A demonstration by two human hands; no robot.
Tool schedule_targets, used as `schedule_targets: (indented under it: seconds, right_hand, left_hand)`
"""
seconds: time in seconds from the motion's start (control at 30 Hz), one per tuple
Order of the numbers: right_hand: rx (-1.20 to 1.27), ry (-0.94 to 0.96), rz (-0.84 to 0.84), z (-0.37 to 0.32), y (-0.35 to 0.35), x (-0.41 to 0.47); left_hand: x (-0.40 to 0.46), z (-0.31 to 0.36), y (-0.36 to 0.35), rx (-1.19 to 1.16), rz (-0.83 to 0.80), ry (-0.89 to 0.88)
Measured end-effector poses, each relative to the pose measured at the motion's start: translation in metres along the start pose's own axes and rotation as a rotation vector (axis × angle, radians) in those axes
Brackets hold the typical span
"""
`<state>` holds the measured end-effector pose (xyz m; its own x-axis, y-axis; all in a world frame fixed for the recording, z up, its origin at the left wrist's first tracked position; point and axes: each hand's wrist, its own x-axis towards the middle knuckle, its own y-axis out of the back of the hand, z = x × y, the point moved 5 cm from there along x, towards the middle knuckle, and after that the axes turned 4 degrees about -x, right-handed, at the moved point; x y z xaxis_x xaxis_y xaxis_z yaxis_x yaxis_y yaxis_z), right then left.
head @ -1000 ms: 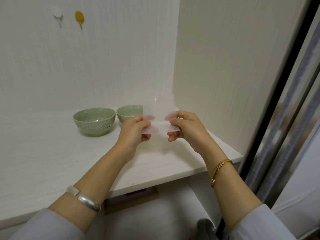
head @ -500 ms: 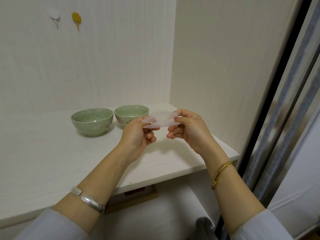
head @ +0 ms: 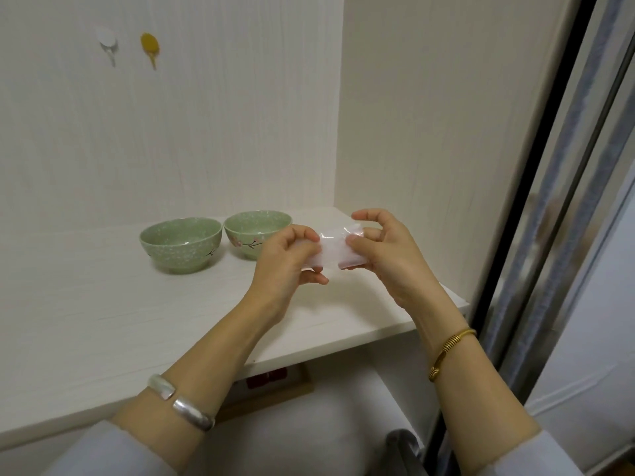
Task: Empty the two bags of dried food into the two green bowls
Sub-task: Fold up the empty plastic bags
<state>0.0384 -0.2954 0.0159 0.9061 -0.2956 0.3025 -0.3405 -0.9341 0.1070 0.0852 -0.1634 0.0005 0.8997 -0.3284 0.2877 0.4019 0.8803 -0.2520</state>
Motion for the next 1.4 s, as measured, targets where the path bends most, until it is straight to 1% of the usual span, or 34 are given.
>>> schedule_targets:
  seconds: [0.07, 0.2, 0.37, 0.5, 0.57, 0.63, 0.73, 0.8, 0.87, 1.0, 1.17, 1.27, 1.4]
  right_hand:
    - [-0.045, 0.029, 0.062, -0.002, 0.004, -0.004]
    - [-0.151, 0.077, 0.155, -0.006, 0.018, -0.016]
    - [-0.161, 0.111, 0.231, -0.012, 0.045, -0.042]
    - [-0.228, 0.101, 0.244, -0.007, 0.077, -0.071]
    - [-0.178, 0.077, 0.252, -0.003, 0.094, -0.087]
    - [-0.164, 0.026, 0.289, 0.005, 0.117, -0.108]
    - [-0.247, -0.062, 0.318, 0.017, 0.148, -0.135]
    - [-0.323, -0.132, 0.329, 0.029, 0.171, -0.156]
    - [-0.382, -0.226, 0.352, 0.044, 0.193, -0.177]
    - [-0.42, -0.425, 0.42, 0.088, 0.237, -0.225]
    - [-0.67, -0.717, 0.411, 0.163, 0.272, -0.284]
    - [-0.736, -0.855, 0.43, 0.201, 0.282, -0.308]
    - [-0.832, -1.013, 0.415, 0.24, 0.284, -0.327]
  left_hand:
    - [-0.004, 0.0, -0.005, 0.068, -0.008, -0.029]
    - [-0.016, 0.0, -0.019, 0.099, -0.018, -0.075]
    - [-0.033, -0.002, -0.043, 0.141, -0.022, -0.085]
    - [-0.047, -0.017, -0.068, 0.169, -0.038, -0.017]
    - [-0.055, -0.026, -0.081, 0.161, -0.064, -0.005]
    - [-0.065, -0.039, -0.1, 0.187, -0.105, -0.027]
    - [-0.08, -0.06, -0.121, 0.288, -0.149, -0.074]
    - [-0.093, -0.079, -0.14, 0.294, -0.204, -0.063]
    - [-0.107, -0.1, -0.159, 0.287, -0.268, -0.017]
    - [-0.137, -0.148, -0.197, 0.289, -0.376, 0.141]
    - [-0.182, -0.204, -0.225, 0.333, -0.51, 0.317]
    - [-0.199, -0.221, -0.231, 0.353, -0.564, 0.369]
    - [-0.209, -0.23, -0.236, 0.36, -0.608, 0.391]
